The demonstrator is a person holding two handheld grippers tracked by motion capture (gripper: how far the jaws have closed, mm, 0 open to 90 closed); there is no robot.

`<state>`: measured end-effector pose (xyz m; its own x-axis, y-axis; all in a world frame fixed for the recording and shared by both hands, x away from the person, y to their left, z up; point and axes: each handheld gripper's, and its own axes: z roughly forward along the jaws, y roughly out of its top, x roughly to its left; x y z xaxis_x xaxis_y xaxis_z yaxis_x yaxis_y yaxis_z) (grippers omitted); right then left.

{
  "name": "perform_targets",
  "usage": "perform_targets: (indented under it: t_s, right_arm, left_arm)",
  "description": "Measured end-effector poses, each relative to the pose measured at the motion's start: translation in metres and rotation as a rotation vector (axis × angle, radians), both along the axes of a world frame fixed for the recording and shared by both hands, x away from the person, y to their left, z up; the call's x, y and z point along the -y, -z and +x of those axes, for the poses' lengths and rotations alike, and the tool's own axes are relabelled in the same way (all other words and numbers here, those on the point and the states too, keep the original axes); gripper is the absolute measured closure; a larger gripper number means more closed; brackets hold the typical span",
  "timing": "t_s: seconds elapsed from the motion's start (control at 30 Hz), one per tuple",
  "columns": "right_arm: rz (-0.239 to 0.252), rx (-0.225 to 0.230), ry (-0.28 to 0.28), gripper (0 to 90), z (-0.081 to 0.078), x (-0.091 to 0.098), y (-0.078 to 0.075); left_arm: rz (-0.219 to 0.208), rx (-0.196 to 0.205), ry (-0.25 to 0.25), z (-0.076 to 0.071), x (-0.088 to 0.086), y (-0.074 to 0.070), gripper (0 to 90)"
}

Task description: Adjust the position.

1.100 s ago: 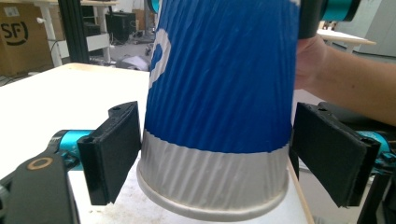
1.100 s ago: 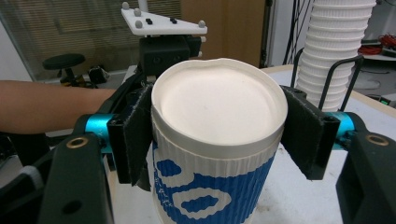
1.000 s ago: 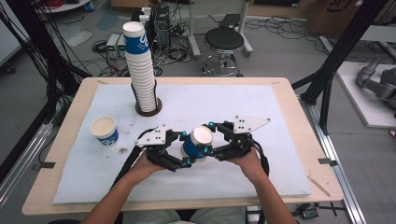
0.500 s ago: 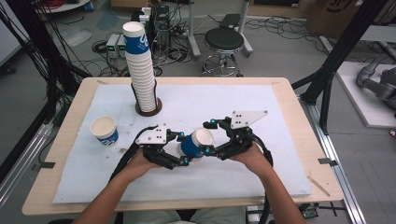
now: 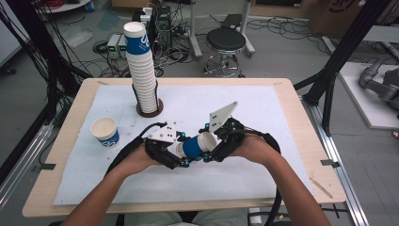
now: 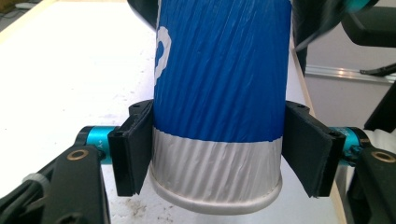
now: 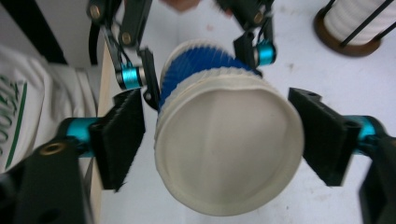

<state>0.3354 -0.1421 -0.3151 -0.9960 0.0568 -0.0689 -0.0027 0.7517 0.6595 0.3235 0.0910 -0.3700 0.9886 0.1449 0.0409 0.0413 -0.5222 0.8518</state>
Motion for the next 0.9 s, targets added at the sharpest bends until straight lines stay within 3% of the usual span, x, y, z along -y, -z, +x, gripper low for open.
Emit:
perform_targets:
  t_s: [0.17, 0.37, 0.53, 0.7, 0.9]
  right_arm:
    - [-0.029, -0.032, -0.009, 30.7, 0.002, -0.002, 0.002]
    - [-0.013, -0.03, -0.036, 32.5, -0.002, 0.002, 0.002]
    - [0.035, -0.03, -0.037, 32.0, -0.003, 0.009, 0.004]
    - [0.085, -0.047, -0.025, 31.8, -0.003, 0.017, 0.01]
    - [0.179, -0.064, -0.012, 31.7, -0.004, 0.029, 0.023]
  left_arm:
    - [0.009, -0.001, 0.02, -0.001, 0.0, 0.001, 30.5]
    - [-0.018, -0.009, 0.048, -0.002, -0.001, 0.003, 28.8]
    - [-0.138, -0.073, 0.058, -0.001, -0.006, 0.007, 17.0]
    - [-0.217, -0.072, 0.05, -0.002, -0.012, 0.009, 16.2]
    - [-0.346, -0.069, 0.006, -0.003, -0.027, 0.013, 16.1]
